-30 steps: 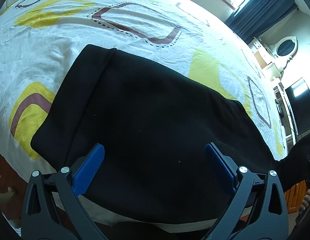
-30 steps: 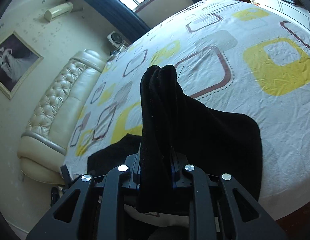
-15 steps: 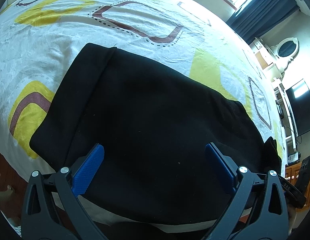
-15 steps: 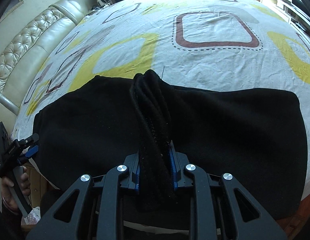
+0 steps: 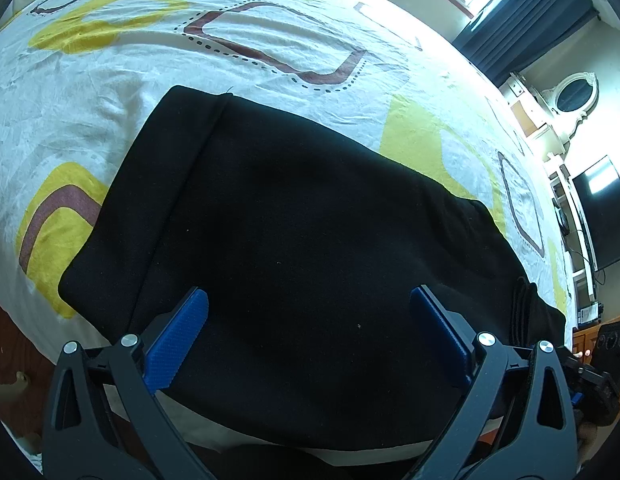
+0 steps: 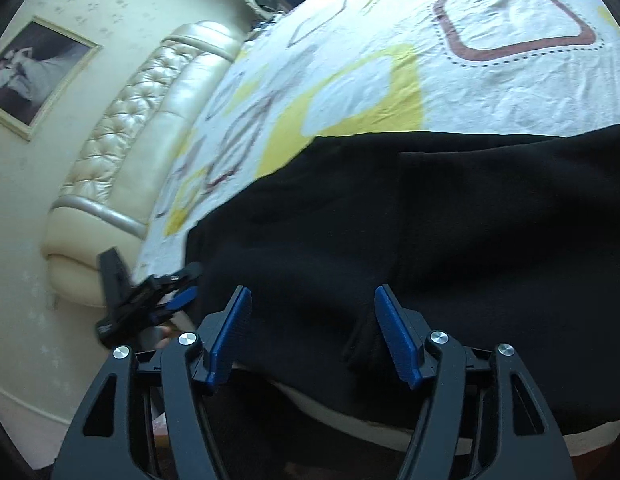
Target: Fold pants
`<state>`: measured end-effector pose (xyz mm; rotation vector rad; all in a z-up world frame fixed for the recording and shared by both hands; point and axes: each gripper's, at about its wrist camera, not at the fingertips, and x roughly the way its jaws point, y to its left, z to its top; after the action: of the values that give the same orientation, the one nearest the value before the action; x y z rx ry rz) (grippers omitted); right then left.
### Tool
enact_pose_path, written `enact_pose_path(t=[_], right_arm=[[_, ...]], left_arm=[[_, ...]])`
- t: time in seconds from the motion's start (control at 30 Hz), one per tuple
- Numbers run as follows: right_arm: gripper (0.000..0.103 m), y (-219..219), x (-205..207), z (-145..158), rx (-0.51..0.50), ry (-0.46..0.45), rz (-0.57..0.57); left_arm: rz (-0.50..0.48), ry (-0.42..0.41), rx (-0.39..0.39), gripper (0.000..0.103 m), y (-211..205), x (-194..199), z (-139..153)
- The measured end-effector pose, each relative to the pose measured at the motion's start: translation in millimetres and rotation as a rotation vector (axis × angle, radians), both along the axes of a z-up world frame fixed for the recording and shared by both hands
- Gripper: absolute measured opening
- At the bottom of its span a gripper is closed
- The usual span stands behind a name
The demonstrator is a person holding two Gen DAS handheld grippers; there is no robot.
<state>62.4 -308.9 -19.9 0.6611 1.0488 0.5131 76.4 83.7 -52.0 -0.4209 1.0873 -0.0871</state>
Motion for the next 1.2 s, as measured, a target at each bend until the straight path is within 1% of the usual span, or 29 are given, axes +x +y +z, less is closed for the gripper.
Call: enact_pose_path(t=[0.03,0.13,0.2,0.27,0.3,0.33,0.37,0.47,0.57,0.63,0.7,0.77,0.83,0.87,0.9,0.93,0.97,1.0,1.07,1.13,1.17,1.2], right_arm=[[0.064,-7.1,-2.8,6.8,0.039,-0.02,0.01],[0.065,-49.2,-13.6,35.6,0.039,-0.111,-0.04],[0.066,-90.5,-19.8,44.6,-0.018,-0.129,-0.128],[0.066,-139.1,-28.5,44.3,-0.093,-0.121,-0.258],[0.066,-163.6,-32.5,38.0,-0.114,-0.097,-0.327],[0.066,-186.1,-35.7,28.0,-0.114,-0.063,-0.387],[0.066,-205.2,-39.2,15.3,-0.09,-0.026,-0.431],[0.066,-237.0,-34.7,-18.1,-0.022,0.049,-0.495],[0.066,-245.4,-27.4,-44.5,0.087,0.074,-0.495],[0.044,-244.9,-20.5,-56.7,0.127,0.087,-0.486],[0.029,-244.4,-18.1,-65.7,0.124,0.108,-0.495],[0.026,-246.5,-20.8,-70.5,0.134,0.106,-0.503],[0.026,-249.8,-25.3,-72.3,0.149,0.099,-0.51],[0.028,-247.8,-26.9,-70.1,0.15,0.097,-0.511],[0.032,-246.7,-29.1,-68.1,0.171,0.093,-0.505],[0.033,-246.4,-33.5,-67.9,0.202,0.098,-0.494],[0.039,-248.6,-38.2,-69.6,0.236,0.108,-0.481],[0.042,-249.0,-45.2,-71.0,0.269,0.113,-0.463],[0.045,-248.9,-63.0,-72.3,0.291,0.118,-0.436],[0.052,-244.3,-80.8,-75.1,0.329,0.13,-0.397],[0.058,-241.3,-87.5,-77.6,0.345,0.14,-0.376],[0.059,-237.9,-95.1,-79.5,0.354,0.151,-0.356]], left_arm=[[-0.001,0.0,0.0,0.1,0.1,-0.2,0.0],[0.0,-0.001,-0.002,0.1,0.3,-0.7,0.1],[0.0,0.0,0.0,0.1,0.3,-0.7,-0.1],[-0.002,0.0,0.004,0.1,0.0,-0.5,0.0],[-0.003,0.0,0.007,0.1,-0.2,-0.6,0.0],[-0.002,0.0,0.008,0.1,-0.4,-0.9,0.0],[-0.002,0.0,0.01,0.1,-0.5,-1.1,0.0],[-0.005,-0.001,0.012,0.1,-0.4,-1.4,-0.4],[-0.008,-0.001,0.013,0.1,-0.9,-1.3,-0.6],[-0.011,-0.002,0.015,0.1,-1.1,-1.2,-1.0],[-0.012,-0.002,0.02,0.1,-2.1,-1.4,-1.0],[-0.014,-0.002,0.024,0.1,-2.7,-1.6,-0.9],[-0.016,-0.002,0.027,0.1,-3.6,-1.3,-1.2],[-0.018,-0.002,0.029,0.1,-3.8,-1.4,-1.2],[-0.019,-0.003,0.031,0.1,-4.3,-1.2,-1.3],[-0.021,-0.003,0.031,0.1,-4.4,-1.0,-1.2],[-0.021,-0.003,0.03,0.1,-3.9,-0.9,-1.2],[-0.02,-0.002,0.027,0.1,-3.6,-1.2,-0.8],[-0.015,-0.002,0.018,0.1,-2.6,-1.2,-0.7],[-0.012,-0.002,0.014,0.1,-2.0,-1.4,-0.9],[-0.012,-0.002,0.015,0.1,-2.1,-1.3,-0.9],[-0.013,-0.002,0.018,0.1,-2.5,-1.3,-1.0]])
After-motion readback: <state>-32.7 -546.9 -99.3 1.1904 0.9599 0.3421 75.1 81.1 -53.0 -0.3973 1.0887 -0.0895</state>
